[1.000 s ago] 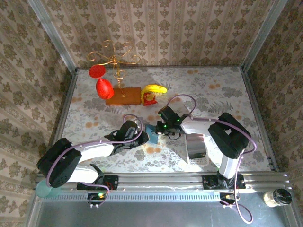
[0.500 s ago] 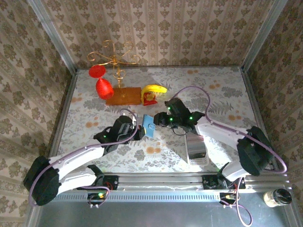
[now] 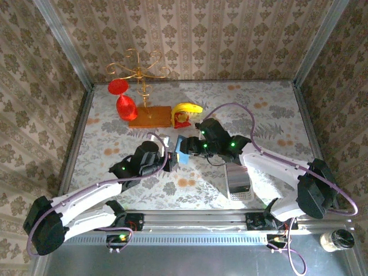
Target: Put the credit cards into the card holder
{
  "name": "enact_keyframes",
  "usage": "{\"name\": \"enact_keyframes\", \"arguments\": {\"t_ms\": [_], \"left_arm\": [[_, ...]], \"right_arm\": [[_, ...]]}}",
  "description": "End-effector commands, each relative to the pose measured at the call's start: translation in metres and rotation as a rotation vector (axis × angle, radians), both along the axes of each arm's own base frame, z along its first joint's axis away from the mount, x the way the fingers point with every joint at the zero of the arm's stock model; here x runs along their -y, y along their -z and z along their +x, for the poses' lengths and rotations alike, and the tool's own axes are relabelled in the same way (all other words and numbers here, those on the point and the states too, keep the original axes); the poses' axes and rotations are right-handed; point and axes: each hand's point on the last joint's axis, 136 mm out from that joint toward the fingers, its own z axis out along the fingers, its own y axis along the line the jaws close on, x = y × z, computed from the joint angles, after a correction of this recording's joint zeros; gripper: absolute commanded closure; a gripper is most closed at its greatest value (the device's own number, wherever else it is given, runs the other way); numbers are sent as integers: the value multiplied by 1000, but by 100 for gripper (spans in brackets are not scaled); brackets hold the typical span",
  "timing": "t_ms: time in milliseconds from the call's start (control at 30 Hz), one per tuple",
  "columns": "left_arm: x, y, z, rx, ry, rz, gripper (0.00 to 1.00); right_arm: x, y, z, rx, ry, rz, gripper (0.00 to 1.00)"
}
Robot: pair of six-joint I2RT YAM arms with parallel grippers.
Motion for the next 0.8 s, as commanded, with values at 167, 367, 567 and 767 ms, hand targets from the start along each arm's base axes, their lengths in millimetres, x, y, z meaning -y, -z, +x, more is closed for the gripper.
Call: {"name": "enact_keyframes", "arguments": {"t_ms": [167, 367, 567, 767], "left_arm": [[0, -33, 4, 104, -11, -73, 100], [3, -32, 0, 104, 5, -76, 100], [4, -32, -1, 104, 6, -79, 100], [2, -33, -1, 112, -3, -82, 100]], "right_arm": [[-3, 18, -2, -71, 17, -35, 47], [-5, 9, 5, -56, 49, -19, 46], [1, 8, 10, -31, 88, -42, 45], [23, 25, 20, -12, 164, -176, 56]]}}
